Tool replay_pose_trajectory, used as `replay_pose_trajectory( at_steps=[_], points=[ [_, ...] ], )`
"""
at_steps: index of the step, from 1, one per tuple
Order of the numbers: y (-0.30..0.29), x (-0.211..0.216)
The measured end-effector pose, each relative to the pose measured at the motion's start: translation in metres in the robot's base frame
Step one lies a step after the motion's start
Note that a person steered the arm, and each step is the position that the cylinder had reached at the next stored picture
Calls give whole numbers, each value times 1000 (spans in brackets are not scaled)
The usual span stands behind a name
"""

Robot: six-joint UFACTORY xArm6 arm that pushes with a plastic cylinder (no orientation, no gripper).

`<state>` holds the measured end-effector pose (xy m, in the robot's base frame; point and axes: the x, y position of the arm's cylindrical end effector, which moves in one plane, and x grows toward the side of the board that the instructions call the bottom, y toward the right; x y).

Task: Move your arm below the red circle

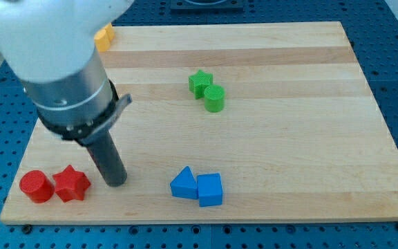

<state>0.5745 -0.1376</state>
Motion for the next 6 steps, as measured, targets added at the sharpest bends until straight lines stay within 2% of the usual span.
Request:
replay_pose_trajectory(
  at_steps=[1,2,6],
  points=[
    [3,35],
    [3,44],
    [-44,44]
  ],
)
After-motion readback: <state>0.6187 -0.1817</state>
